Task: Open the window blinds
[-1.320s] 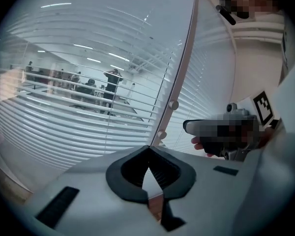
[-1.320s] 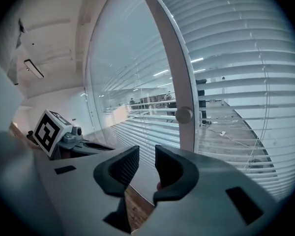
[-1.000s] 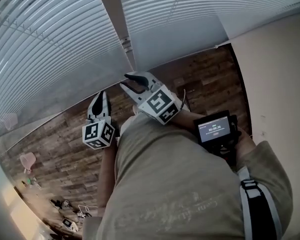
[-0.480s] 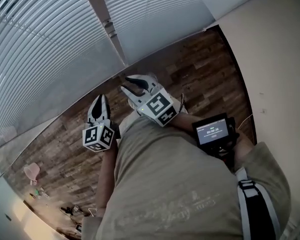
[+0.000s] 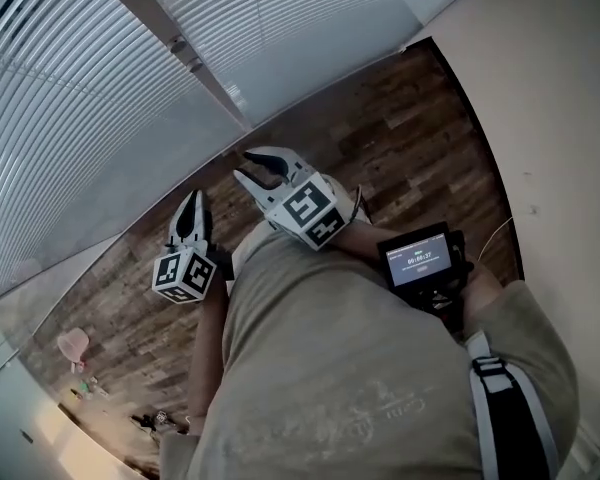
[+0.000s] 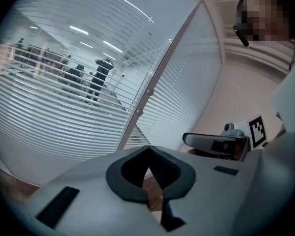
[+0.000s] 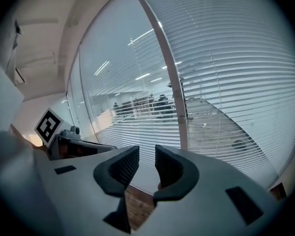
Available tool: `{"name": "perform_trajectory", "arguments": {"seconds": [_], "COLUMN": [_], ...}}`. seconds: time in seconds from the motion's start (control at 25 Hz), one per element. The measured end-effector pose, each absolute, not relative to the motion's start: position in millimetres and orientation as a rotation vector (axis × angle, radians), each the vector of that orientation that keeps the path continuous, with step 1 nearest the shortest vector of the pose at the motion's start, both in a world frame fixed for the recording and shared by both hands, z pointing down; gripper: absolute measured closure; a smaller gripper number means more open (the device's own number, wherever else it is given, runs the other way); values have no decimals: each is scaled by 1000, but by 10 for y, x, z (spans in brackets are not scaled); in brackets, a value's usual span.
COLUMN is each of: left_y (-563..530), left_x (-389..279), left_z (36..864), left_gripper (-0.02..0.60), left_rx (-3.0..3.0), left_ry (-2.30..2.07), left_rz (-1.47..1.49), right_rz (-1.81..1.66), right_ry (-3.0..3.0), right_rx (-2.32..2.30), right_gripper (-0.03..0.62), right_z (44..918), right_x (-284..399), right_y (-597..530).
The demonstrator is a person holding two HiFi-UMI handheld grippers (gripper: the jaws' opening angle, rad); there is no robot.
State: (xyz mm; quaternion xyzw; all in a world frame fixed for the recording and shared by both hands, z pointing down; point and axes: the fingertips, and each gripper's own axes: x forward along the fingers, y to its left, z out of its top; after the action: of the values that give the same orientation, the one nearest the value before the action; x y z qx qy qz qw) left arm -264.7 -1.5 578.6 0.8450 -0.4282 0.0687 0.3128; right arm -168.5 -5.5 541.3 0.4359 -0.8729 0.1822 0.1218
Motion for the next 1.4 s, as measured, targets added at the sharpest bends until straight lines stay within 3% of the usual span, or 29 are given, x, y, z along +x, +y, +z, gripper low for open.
{"name": "perform_trajectory", "arguments": {"seconds": [0.36, 0.6, 1.4], "left_y": [581, 1769, 2806], "left_x": [-1617, -548, -1073], "left_z": [5513, 5478, 5745], "left_gripper": [566, 566, 568], "left_rx": [2307, 2331, 2184], "left_ry": [-1054, -1027, -1283], "left_rz": [190, 251, 126], "right_rz": [501, 508, 517], "right_ry": [-2572, -2633, -2722], "right_rx": [1303, 1349, 1048], "right_gripper": [505, 505, 505], "right_z": [5139, 4844, 5082], "right_x": [-784, 244, -199], "right_y": [473, 1550, 2278]}}
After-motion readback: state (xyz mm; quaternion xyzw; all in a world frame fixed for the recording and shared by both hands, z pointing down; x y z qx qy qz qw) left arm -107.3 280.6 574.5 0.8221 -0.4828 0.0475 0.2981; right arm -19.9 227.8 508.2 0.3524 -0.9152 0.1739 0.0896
